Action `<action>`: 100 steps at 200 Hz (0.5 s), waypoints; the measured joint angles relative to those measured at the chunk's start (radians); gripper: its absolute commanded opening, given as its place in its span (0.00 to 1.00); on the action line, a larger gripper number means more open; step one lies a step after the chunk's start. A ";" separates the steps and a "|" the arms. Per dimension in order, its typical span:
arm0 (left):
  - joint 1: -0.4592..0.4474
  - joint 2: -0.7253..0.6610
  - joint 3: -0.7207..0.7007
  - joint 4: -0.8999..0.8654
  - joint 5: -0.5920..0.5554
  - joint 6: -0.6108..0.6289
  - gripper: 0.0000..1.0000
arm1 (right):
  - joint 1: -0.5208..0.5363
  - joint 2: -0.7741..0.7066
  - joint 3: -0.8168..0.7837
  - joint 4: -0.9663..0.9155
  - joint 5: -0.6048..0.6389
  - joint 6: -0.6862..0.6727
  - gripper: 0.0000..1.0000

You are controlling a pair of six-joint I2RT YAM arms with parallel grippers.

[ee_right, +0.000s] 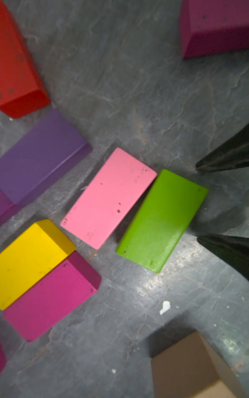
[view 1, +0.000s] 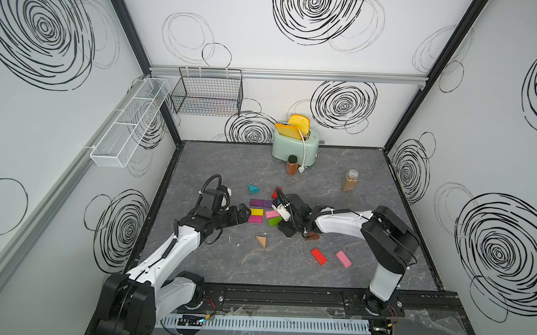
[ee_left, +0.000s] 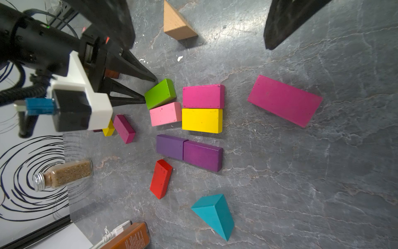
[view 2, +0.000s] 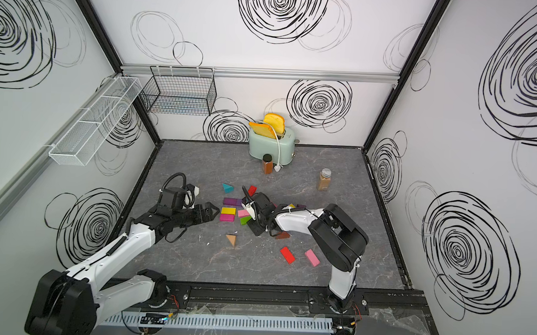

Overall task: Assemble a piece of candy with building blocks
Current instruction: Adjust the building block at the center of the board.

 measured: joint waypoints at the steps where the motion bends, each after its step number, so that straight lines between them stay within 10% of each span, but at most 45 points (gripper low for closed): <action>1: 0.000 0.000 0.000 0.000 0.000 0.000 0.98 | 0.000 0.000 0.001 0.002 0.000 -0.001 0.45; 100: 0.008 0.000 0.000 0.000 0.001 0.000 0.98 | 0.005 0.047 0.047 0.030 0.009 0.055 0.37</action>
